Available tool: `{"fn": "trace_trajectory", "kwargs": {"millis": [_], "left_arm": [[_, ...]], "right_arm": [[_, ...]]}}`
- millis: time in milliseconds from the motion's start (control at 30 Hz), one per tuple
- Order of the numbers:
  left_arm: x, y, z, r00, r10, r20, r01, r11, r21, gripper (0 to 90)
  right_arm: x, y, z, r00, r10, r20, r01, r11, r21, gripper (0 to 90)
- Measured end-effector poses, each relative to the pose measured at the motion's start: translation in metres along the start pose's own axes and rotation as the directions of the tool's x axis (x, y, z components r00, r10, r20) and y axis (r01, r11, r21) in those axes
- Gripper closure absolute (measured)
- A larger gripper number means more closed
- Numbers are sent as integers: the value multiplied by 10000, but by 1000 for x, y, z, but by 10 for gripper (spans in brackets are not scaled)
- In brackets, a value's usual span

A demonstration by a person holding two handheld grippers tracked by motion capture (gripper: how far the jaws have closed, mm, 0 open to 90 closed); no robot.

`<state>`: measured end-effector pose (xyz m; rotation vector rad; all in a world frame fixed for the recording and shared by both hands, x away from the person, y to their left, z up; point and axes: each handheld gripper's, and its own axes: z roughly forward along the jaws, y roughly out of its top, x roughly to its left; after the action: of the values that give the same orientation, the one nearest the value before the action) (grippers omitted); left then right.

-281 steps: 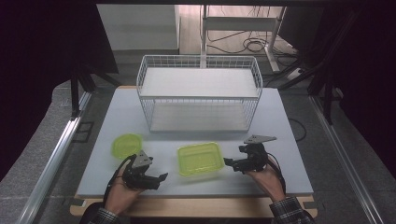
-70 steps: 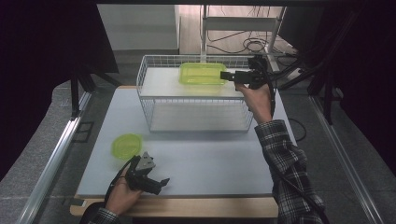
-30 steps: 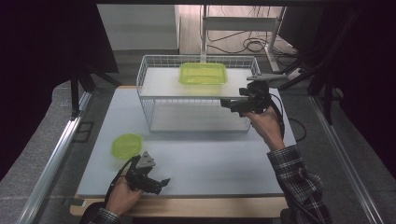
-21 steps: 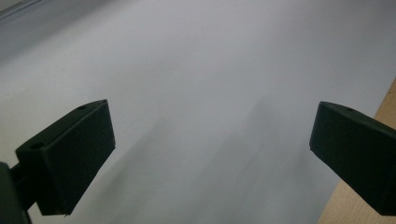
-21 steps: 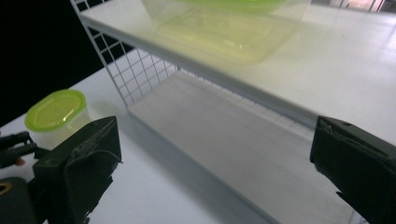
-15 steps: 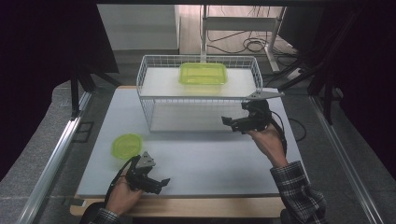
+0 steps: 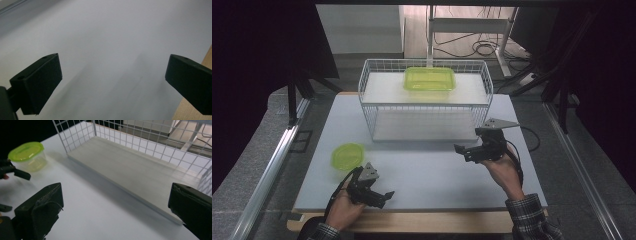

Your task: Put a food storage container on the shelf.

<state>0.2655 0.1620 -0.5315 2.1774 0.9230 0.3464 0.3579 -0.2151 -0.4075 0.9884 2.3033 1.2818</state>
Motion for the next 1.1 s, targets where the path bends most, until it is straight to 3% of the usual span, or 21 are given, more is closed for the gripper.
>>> {"fn": "trace_trajectory", "kwargs": {"millis": [267,400,533,1100], "left_arm": [[-2,0,0,9998,185,-91,-186,9998,-67,5],[-4,1,-2,9979,611,-206,-616,9978,-241,5],[-5,1,-3,9970,738,-242,-747,9966,-351,5],[-6,0,-2,9927,1087,-523,-1103,9935,-283,4]], "right_arm": [[3,-25,-4,9991,-145,404,142,9999,84,0],[4,-35,-4,9984,-171,533,165,9998,130,0],[4,-47,-4,9977,-166,663,155,9997,169,0],[13,-87,-4,9968,-131,785,89,9985,533,3]]}}
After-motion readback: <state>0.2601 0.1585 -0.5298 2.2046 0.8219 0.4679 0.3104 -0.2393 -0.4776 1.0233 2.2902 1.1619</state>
